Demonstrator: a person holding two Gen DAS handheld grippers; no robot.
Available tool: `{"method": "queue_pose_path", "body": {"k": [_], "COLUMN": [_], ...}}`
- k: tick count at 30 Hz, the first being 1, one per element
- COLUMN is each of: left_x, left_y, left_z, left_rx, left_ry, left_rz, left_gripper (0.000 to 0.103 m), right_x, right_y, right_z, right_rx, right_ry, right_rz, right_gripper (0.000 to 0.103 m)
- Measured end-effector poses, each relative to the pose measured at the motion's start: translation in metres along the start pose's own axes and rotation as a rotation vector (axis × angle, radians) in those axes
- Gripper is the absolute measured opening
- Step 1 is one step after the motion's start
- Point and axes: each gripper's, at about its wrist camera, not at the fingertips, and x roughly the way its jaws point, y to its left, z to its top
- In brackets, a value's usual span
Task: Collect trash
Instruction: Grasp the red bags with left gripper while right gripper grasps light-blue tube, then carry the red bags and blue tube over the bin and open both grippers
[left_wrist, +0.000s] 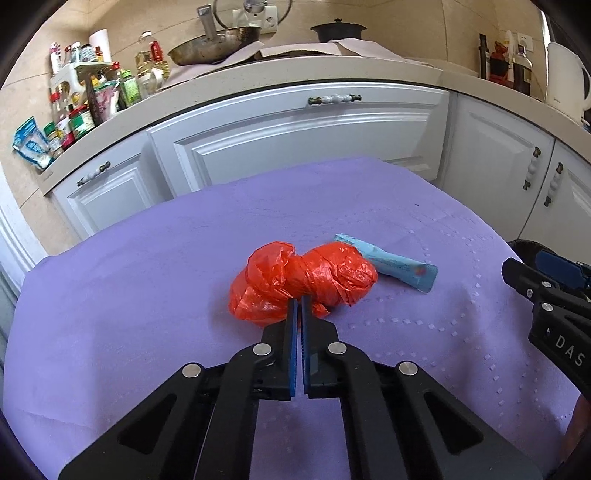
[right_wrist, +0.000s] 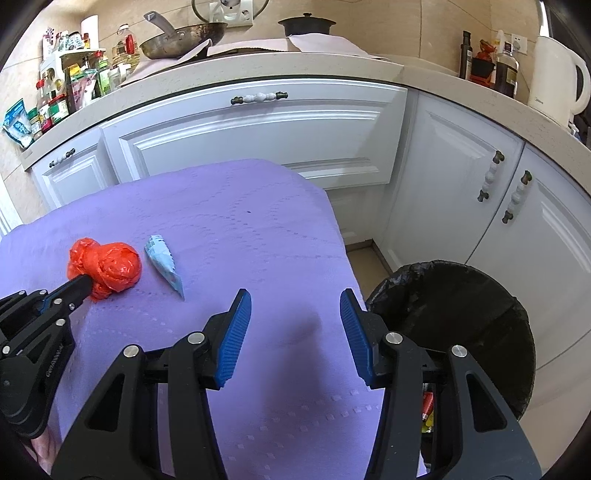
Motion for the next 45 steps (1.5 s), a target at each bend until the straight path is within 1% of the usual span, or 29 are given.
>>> {"method": "queue_pose_path", "body": {"k": [4, 8, 15, 20, 23, 27, 28, 30, 31, 32, 33, 39, 45], "left_x": [-0.004, -0.008, -0.01, -0.01, -0.009, -0.007, -0.006, -0.005, -0.005, -0.005, -0.006, -0.007, -0.015], "left_y": [0.012, 0.03, 0.072, 0.099, 0.112, 0.12, 0.12, 0.121, 0.121, 0.121, 0.12, 0.118, 0.107], "left_z": [-0.003, -0.005, -0.012, -0.017, -0.019, -0.022, -0.023, -0.024, -0.025, -0.025, -0.026, -0.027, -0.03], "left_rx": [-0.021, -0.047, -0.104, -0.149, -0.169, -0.183, -0.184, -0.184, -0.184, -0.184, -0.183, -0.182, -0.17], "left_ry": [-0.002, -0.002, 0.009, 0.02, 0.025, 0.032, 0.034, 0.035, 0.034, 0.034, 0.034, 0.032, 0.019], "left_rz": [0.014, 0.04, 0.121, 0.167, 0.19, 0.196, 0.194, 0.191, 0.189, 0.187, 0.186, 0.179, 0.156], "left_gripper": [0.002, 0.002, 0.002, 0.002, 0.002, 0.002, 0.002, 0.002, 0.002, 0.002, 0.002, 0.002, 0.002], "right_x": [0.001, 0.004, 0.014, 0.03, 0.041, 0.052, 0.054, 0.054, 0.054, 0.053, 0.052, 0.042, 0.023], "right_y": [0.01, 0.028, 0.062, 0.085, 0.094, 0.097, 0.098, 0.099, 0.1, 0.101, 0.102, 0.102, 0.095], "right_z": [0.002, 0.005, 0.014, 0.02, 0.02, 0.022, 0.022, 0.021, 0.021, 0.02, 0.019, 0.012, -0.002], "right_rx": [-0.02, -0.058, -0.125, -0.173, -0.195, -0.199, -0.198, -0.203, -0.207, -0.214, -0.22, -0.215, -0.196], "right_ry": [0.0, -0.002, 0.003, 0.038, 0.068, 0.11, 0.117, 0.123, 0.124, 0.124, 0.123, 0.117, 0.103], "right_rz": [0.011, 0.03, 0.072, 0.104, 0.104, 0.112, 0.113, 0.116, 0.118, 0.117, 0.116, 0.123, 0.121], "right_gripper": [0.049, 0.049, 0.049, 0.049, 0.05, 0.049, 0.047, 0.034, 0.024, 0.017, 0.015, 0.013, 0.013]}}
